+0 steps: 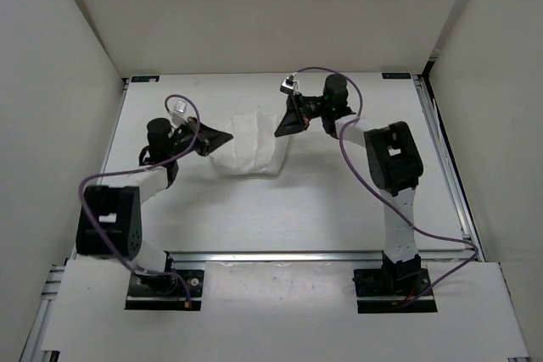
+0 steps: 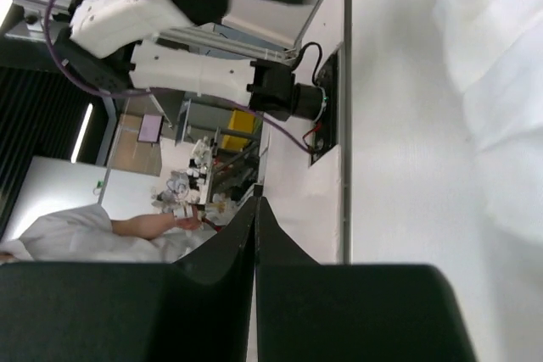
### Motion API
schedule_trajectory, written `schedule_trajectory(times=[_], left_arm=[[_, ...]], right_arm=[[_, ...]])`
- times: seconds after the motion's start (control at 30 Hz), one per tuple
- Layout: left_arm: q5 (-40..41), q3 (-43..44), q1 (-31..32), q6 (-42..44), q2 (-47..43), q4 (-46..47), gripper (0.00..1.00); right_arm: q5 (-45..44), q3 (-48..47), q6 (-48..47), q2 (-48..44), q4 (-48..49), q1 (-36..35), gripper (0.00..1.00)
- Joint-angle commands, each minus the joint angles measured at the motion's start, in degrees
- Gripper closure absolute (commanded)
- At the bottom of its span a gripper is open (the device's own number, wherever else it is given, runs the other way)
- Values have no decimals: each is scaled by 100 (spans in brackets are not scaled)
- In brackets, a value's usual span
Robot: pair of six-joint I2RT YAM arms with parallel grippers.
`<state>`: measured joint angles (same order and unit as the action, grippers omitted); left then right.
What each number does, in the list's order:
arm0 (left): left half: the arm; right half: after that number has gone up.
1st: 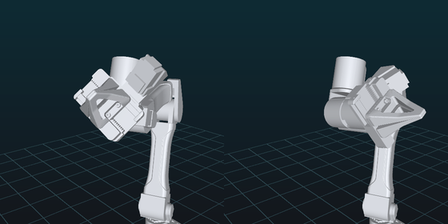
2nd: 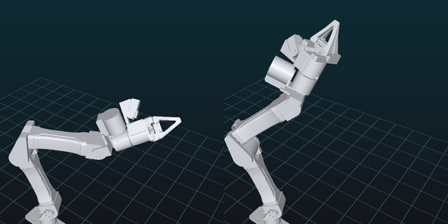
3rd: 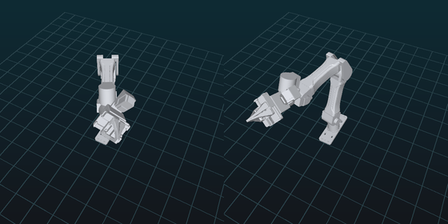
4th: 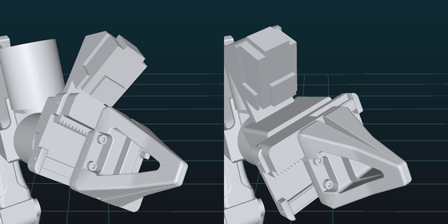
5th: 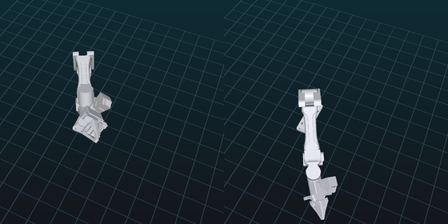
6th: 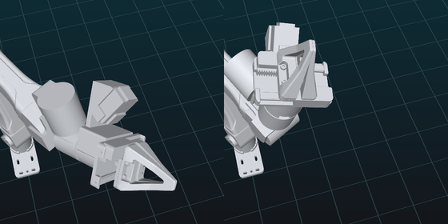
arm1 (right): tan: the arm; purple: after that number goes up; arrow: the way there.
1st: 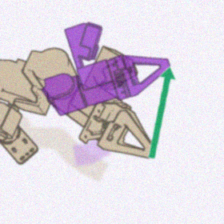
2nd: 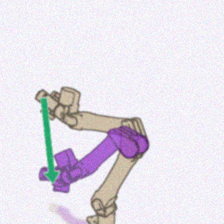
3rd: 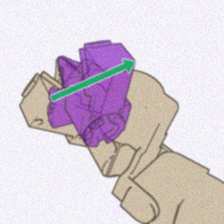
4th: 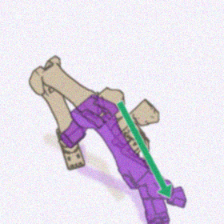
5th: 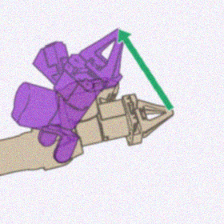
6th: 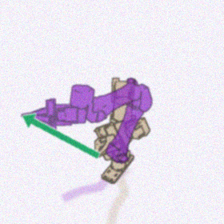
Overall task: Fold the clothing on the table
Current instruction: Fold the skirt
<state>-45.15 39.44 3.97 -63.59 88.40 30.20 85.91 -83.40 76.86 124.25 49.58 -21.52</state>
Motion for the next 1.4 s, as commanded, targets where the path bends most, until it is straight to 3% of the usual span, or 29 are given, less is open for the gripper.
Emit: schedule_trajectory(times=[0.0,0.07,0.23,0.53,0.63,0.73,0.97,1.13,1.37], left_arm=[[5,-191,-361,-183,-1113,-27,100],[163,-366,-659,127,-1543,-758,100],[304,-630,-626,303,-1642,-918,100],[533,36,332,532,-755,-1322,100],[638,335,526,646,-544,-1279,100],[648,713,649,848,-315,-1551,100],[454,846,755,919,72,-1692,100],[261,521,886,621,397,-1052,100],[454,925,685,1156,1011,-1710,100]], right_arm=[[981,-895,-206,757,-221,-396,100],[998,-1327,-355,1136,-615,-572,100],[980,-1803,-207,2146,-609,-669,100],[664,-1934,-699,2780,-1671,-573,100],[734,-2040,-297,2824,-1113,-555,99],[726,-2093,353,2527,-179,-485,100],[462,-1769,251,858,-905,50,100],[716,-934,163,4,-968,708,100],[796,-45,-460,-875,-1855,1562,100]])
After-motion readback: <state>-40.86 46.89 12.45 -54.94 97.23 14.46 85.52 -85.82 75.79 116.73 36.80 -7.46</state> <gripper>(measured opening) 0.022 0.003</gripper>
